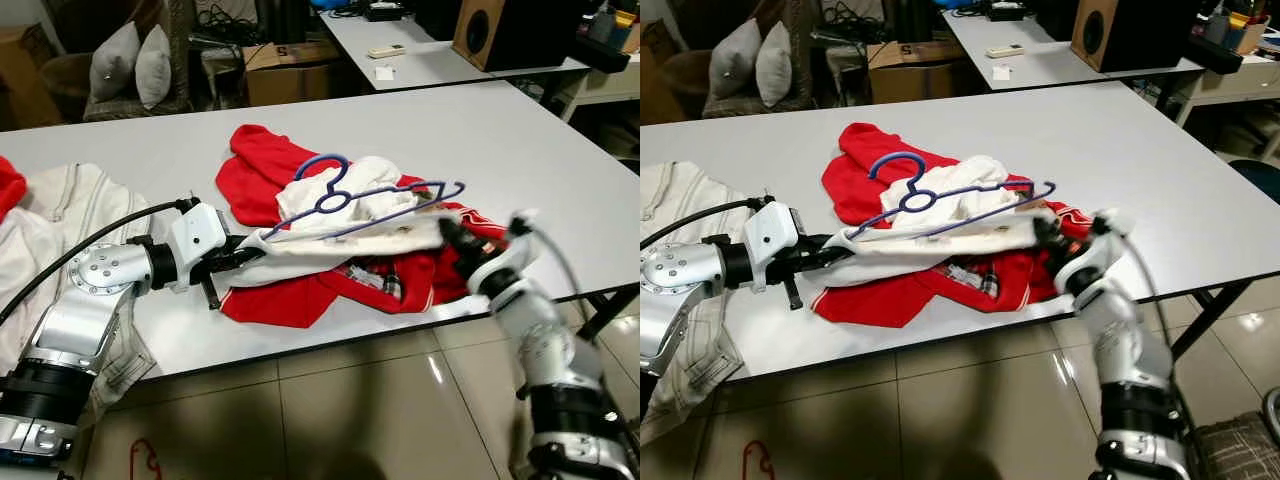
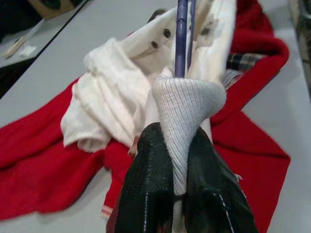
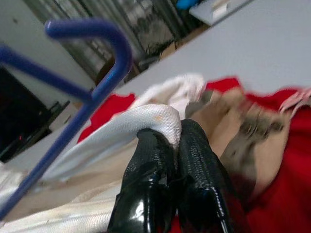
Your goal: Hang hanger
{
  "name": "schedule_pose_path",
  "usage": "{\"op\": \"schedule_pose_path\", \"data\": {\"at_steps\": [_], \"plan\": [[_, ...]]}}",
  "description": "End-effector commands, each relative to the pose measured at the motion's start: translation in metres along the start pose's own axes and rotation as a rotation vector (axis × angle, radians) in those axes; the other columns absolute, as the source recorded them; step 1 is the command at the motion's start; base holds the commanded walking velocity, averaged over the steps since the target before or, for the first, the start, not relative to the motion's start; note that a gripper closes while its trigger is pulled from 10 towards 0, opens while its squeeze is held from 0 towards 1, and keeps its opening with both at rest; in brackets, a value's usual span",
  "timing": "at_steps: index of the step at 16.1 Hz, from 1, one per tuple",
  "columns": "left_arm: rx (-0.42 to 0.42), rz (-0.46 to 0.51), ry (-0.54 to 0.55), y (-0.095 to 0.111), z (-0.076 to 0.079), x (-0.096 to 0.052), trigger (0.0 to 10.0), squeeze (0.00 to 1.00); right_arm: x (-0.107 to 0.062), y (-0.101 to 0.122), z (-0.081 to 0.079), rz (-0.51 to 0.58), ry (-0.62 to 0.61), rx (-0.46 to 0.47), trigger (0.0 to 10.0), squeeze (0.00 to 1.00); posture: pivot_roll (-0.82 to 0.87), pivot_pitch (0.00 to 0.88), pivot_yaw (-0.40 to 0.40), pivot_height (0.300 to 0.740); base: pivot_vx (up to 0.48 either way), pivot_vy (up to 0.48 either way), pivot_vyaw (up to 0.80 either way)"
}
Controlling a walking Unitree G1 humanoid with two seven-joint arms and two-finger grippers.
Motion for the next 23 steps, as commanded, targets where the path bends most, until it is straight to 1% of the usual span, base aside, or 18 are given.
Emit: {"op": "schedule_pose_path", "data": {"at_steps": [1,2,3,4,6,7,9,12,14,17,18,19,20,21,23], "plan": [[0.006,-0.009,0.017,0.000,-0.006,-0.007,0.0,0.00,-0.009,0.026,0.020,0.075,-0.068,0.005,0.0,0.00,0.01,0.000,0.041,0.740,0.000,0.000,0.00],[0.009,-0.008,0.010,0.000,-0.005,-0.007,0.0,0.00,-0.012,0.033,0.024,0.089,-0.079,0.001,0.0,0.00,0.01,0.000,0.042,0.740,0.000,0.000,0.00],[0.017,-0.012,0.000,-0.002,-0.003,-0.007,0.0,0.00,-0.017,0.046,0.034,0.115,-0.105,-0.004,0.0,0.00,0.01,0.000,0.043,0.740,0.000,0.000,0.00],[0.021,-0.016,-0.005,-0.003,-0.002,-0.007,0.0,0.00,-0.021,0.054,0.040,0.133,-0.124,-0.005,0.0,0.00,0.01,0.000,0.045,0.740,0.000,0.000,0.00],[0.009,0.006,-0.009,0.000,-0.001,-0.007,0.0,0.00,-0.025,0.062,0.046,0.149,-0.140,-0.005,0.0,0.00,0.01,0.000,0.048,0.740,0.000,0.000,0.00],[0.032,-0.021,-0.031,-0.005,0.001,-0.008,0.0,0.00,-0.030,0.073,0.054,0.172,-0.162,-0.014,0.0,0.00,0.01,0.000,0.050,0.740,0.000,0.000,0.00],[0.035,-0.023,-0.051,-0.006,0.004,-0.009,0.0,0.00,-0.033,0.080,0.057,0.182,-0.168,-0.020,0.0,0.00,0.01,0.000,0.050,0.740,0.000,0.000,0.00],[0.025,-0.008,-0.074,-0.004,0.009,-0.009,0.0,0.00,-0.034,0.085,0.060,0.184,-0.176,-0.026,0.0,0.00,0.01,0.000,0.051,0.740,0.000,0.000,0.00],[0.047,-0.019,-0.106,-0.006,0.013,-0.009,0.0,0.00,-0.034,0.089,0.063,0.188,-0.181,-0.031,0.0,0.00,0.01,0.000,0.051,0.740,0.000,0.000,0.00],[0.073,-0.090,-0.122,-0.019,0.016,-0.011,0.0,0.00,-0.033,0.093,0.061,0.193,-0.174,-0.036,0.0,0.00,0.01,0.000,0.051,0.740,0.000,0.000,0.00],[0.078,-0.124,-0.114,-0.026,0.014,-0.012,0.0,0.00,-0.030,0.092,0.055,0.182,-0.154,-0.055,0.0,0.00,0.01,0.000,0.051,0.740,0.000,0.000,0.00],[0.080,-0.139,-0.107,-0.028,0.013,-0.012,0.0,0.00,-0.029,0.092,0.053,0.179,-0.144,-0.053,0.0,0.00,0.01,0.000,0.051,0.740,0.000,0.000,0.00],[0.088,-0.177,-0.108,-0.033,0.012,-0.012,0.0,0.00,-0.027,0.090,0.047,0.170,-0.119,-0.058,0.0,0.00,0.01,0.000,0.049,0.740,0.000,0.000,0.00],[0.099,-0.215,-0.114,-0.039,0.013,-0.012,0.0,0.00,-0.024,0.089,0.037,0.163,-0.085,-0.069,0.0,0.00,0.01,0.000,0.050,0.740,0.000,0.000,0.00],[0.129,-0.253,-0.143,-0.045,0.016,-0.013,0.0,0.00,-0.022,0.090,0.027,0.162,-0.057,-0.085,0.0,0.00,0.01,0.000,0.050,0.740,0.000,0.000,0.00]]}}
Point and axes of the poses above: a point about 5 cm out from each wrist's last joint towards the gripper, its own x axis pointing out of the wrist towards the gripper, its own y axis along the axis of the wrist's last joint, z = x × y, the point moved 6 cm from there along x, pointing out of the wrist towards the gripper, and after that the axes turned 1 degree about x, right-handed, at the moved point
